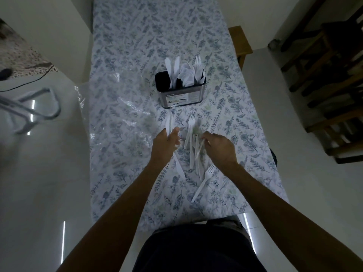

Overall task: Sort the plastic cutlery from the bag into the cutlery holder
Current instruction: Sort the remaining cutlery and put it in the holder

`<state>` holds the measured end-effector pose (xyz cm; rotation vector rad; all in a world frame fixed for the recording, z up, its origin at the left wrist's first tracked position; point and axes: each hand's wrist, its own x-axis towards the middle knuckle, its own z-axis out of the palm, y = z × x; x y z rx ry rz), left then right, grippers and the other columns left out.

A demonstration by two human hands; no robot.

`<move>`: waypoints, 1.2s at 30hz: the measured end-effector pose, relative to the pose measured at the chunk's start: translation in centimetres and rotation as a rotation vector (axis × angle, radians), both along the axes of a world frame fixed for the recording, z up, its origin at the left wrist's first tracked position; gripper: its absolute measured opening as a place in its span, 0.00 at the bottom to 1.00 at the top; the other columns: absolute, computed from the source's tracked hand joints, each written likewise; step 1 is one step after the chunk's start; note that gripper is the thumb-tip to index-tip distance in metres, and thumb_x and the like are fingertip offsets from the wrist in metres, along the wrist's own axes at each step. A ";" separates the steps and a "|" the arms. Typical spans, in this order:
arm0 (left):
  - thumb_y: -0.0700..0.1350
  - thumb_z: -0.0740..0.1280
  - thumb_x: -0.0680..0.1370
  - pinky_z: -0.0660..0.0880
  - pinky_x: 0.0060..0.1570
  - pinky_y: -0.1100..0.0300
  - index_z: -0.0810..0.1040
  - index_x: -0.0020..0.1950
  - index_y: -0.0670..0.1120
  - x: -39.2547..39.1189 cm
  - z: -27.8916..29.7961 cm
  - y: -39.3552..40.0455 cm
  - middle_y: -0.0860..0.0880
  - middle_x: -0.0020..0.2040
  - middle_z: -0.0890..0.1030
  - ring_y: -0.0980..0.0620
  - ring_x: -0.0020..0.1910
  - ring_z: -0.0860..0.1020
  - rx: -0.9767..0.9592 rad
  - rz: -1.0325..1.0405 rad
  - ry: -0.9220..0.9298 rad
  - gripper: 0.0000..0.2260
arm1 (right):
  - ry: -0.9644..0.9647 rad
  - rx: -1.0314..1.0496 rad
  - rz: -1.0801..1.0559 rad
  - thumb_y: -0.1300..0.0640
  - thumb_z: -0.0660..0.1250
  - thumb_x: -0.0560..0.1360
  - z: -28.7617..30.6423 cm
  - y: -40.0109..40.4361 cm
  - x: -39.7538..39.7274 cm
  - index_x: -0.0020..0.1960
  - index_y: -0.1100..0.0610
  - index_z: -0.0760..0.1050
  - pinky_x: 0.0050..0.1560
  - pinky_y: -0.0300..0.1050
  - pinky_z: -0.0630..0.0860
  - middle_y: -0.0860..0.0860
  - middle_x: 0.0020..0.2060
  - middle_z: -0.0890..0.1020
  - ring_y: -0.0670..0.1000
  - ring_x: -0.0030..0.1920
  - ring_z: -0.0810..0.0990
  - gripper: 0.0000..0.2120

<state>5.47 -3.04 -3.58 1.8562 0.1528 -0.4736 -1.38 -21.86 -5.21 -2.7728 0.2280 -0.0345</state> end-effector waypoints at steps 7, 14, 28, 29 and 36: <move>0.66 0.65 0.79 0.79 0.38 0.54 0.79 0.49 0.35 -0.8 -0.5 -1.5 0.36 0.44 0.83 0.43 0.40 0.83 -0.145 0.025 0.283 0.30 | -0.112 0.562 0.275 0.68 0.65 0.77 3.3 5.6 -1.5 0.49 0.60 0.83 0.42 0.47 0.81 0.56 0.48 0.85 0.53 0.41 0.84 0.09; 0.53 0.64 0.84 0.73 0.24 0.60 0.78 0.49 0.42 -1.7 -1.7 2.6 0.48 0.27 0.75 0.50 0.24 0.73 -0.219 0.316 0.339 0.15 | 0.310 0.314 -0.215 0.49 0.70 0.78 -1.5 2.8 -1.9 0.55 0.58 0.76 0.44 0.45 0.77 0.54 0.43 0.83 0.53 0.43 0.82 0.13; 0.65 0.64 0.80 0.62 0.19 0.67 0.76 0.41 0.44 -1.7 -0.4 1.1 0.51 0.28 0.76 0.57 0.21 0.69 -0.254 0.012 0.713 0.24 | -0.150 0.534 0.077 0.64 0.74 0.74 1.2 3.4 -1.8 0.50 0.52 0.85 0.44 0.44 0.81 0.51 0.43 0.83 0.47 0.40 0.82 0.08; 0.66 0.64 0.79 0.63 0.20 0.66 0.77 0.41 0.44 -1.9 -0.4 1.0 0.50 0.29 0.76 0.57 0.23 0.69 -0.262 -0.034 0.706 0.24 | -0.153 0.522 0.158 0.65 0.74 0.73 1.3 4.0 -1.9 0.49 0.52 0.85 0.44 0.46 0.81 0.51 0.42 0.84 0.47 0.40 0.82 0.10; 0.45 0.73 0.78 0.80 0.35 0.57 0.82 0.48 0.37 -2.6 -1.8 2.3 0.41 0.40 0.84 0.44 0.36 0.83 -0.366 0.138 0.450 0.11 | -0.069 0.666 -0.050 0.64 0.69 0.78 1.1 5.0 -1.9 0.54 0.55 0.83 0.45 0.37 0.81 0.47 0.45 0.87 0.40 0.43 0.85 0.07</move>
